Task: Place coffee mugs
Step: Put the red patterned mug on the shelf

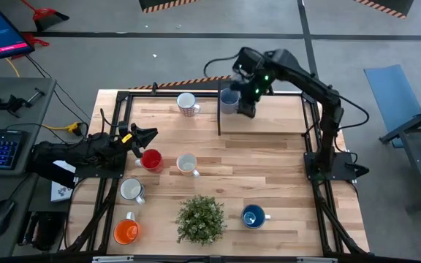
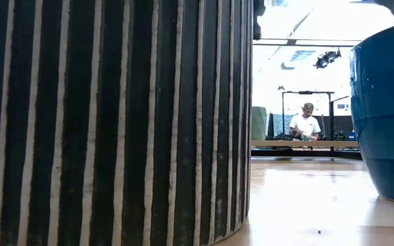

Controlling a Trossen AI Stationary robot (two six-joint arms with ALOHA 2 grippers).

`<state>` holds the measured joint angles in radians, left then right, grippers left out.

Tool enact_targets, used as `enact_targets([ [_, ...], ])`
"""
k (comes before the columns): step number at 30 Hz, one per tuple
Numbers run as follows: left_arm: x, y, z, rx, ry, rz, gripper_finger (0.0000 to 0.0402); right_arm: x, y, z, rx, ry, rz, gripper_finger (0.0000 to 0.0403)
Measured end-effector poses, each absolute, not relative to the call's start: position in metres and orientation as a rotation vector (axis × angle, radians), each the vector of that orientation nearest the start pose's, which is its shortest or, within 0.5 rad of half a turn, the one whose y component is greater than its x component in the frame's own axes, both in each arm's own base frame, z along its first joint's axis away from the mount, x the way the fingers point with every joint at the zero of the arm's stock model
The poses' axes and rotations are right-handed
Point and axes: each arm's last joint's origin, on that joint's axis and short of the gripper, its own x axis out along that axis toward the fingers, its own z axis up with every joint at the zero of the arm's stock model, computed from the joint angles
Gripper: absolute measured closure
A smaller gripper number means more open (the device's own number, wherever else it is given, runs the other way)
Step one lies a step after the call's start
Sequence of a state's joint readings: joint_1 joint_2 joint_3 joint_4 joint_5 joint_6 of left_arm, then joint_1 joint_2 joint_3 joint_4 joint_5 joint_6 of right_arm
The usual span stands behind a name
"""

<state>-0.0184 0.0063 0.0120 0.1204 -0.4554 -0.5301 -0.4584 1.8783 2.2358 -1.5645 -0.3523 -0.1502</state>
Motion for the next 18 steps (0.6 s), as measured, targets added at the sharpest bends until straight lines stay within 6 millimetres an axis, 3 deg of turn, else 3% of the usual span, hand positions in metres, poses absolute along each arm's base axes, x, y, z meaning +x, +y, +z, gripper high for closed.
enact_targets([
  [5, 0.094, 0.011, 0.179, -0.556, -0.242, 0.388, 0.0304, 0.306, -0.079, 0.414, 0.304, 1.135, 0.185, 0.0277],
  [13, 0.095, 0.008, 0.182, -0.663, -0.253, 0.256, 0.0304, 0.283, -0.006, 0.37, 0.248, 1.272, -0.005, 0.0277],
  [16, 0.091, 0.01, 0.2, -0.586, -0.4, 0.287, 0.0304, 0.272, 0.008, 0.352, 0.276, 1.193, -0.036, 0.0277],
  [18, 0.082, 0.012, 0.224, -0.473, -0.521, 0.38, 0.0304, 0.265, 0.013, 0.345, 0.313, 1.104, -0.039, 0.0277],
])
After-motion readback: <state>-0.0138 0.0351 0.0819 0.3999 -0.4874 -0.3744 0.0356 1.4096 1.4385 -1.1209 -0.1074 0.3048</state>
